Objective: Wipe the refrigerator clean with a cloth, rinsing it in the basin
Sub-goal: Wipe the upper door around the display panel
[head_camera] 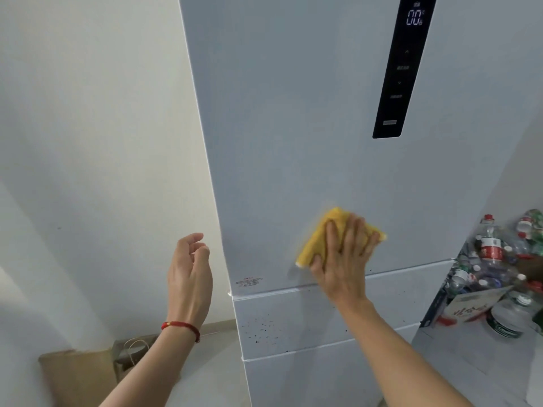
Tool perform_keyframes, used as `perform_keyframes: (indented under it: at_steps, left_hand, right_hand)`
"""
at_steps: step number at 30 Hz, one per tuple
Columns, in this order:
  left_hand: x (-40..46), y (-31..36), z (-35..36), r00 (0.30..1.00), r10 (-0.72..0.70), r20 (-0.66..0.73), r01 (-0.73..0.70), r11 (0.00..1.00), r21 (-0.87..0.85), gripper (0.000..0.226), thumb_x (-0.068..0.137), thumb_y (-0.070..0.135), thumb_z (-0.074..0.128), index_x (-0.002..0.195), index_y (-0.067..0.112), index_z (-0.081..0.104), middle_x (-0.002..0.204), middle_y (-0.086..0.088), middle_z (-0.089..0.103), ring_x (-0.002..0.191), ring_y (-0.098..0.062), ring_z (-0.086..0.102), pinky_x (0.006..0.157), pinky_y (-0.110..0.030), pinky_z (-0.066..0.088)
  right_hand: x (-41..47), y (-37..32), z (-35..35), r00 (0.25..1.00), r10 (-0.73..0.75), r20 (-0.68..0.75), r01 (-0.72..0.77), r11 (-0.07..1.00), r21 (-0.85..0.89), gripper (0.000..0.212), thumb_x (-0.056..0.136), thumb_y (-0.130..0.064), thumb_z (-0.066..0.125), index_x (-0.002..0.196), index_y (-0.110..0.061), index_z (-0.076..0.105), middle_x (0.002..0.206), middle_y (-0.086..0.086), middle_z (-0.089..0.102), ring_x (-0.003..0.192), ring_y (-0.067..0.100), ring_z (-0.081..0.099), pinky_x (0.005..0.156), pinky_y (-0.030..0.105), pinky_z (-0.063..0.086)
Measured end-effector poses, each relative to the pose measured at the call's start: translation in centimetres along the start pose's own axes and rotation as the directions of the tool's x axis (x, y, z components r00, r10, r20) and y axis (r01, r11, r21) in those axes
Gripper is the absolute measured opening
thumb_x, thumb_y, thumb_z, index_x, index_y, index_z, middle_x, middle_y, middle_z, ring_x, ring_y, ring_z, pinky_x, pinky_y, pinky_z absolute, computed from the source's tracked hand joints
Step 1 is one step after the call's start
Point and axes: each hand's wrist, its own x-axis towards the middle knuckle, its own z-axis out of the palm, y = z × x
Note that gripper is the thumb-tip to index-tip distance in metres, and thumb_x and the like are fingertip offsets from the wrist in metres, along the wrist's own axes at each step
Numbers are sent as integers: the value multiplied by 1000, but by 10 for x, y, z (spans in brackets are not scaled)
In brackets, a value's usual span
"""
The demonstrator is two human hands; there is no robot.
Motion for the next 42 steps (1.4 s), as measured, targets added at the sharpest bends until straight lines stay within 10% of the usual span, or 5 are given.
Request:
perform_keyframes:
  at_steps: [7, 16, 24, 31, 42]
  left_hand:
    - [-3, -11, -16, 998, -40, 41, 37, 996, 78, 28, 103, 27, 42, 127, 29, 57, 119, 1, 63, 110, -17, 60, 94, -43, 50]
    - [19, -4, -27, 992, -98, 85, 85, 986, 146, 36, 97, 33, 41, 130, 26, 55, 118, -4, 63, 102, -15, 61, 97, -52, 51]
    - [5, -12, -7, 976, -146, 164, 119, 979, 163, 49, 86, 45, 38, 130, 30, 52, 117, -1, 61, 106, -20, 60, 98, -54, 51]
    - [6, -28, -43, 985, -144, 94, 125, 974, 189, 37, 93, 38, 40, 127, 29, 52, 114, -1, 62, 102, -20, 61, 95, -54, 52]
    - [24, -29, -42, 986, -157, 55, 142, 967, 213, 30, 99, 30, 42, 127, 26, 52, 110, 2, 61, 102, -23, 61, 97, -55, 51]
  right_hand:
    - [36, -59, -1, 426, 899, 102, -816, 333, 472, 87, 97, -55, 26, 164, -20, -16, 172, 16, -18, 160, 32, -13, 121, 70, 2]
    - [-54, -189, 35, 993, 57, 99, -77, 974, 214, 78, 107, -41, 42, 165, -9, 0, 168, 34, -6, 154, 56, 0, 112, 83, 13]
    - [-32, -6, 3, 961, 270, 58, -275, 954, 119, 90, 105, -52, 35, 161, -3, -16, 167, 27, -24, 154, 54, -5, 115, 80, 6]
    - [19, -67, 21, 331, 926, 184, -876, 229, 425, 84, 97, -58, 8, 163, -13, -17, 171, 19, -18, 160, 35, -11, 124, 64, 6]
    - [-54, -269, 41, 721, 654, 229, -692, 659, 295, 82, 109, -39, 43, 162, 5, -2, 165, 40, -7, 154, 57, -2, 119, 71, 15]
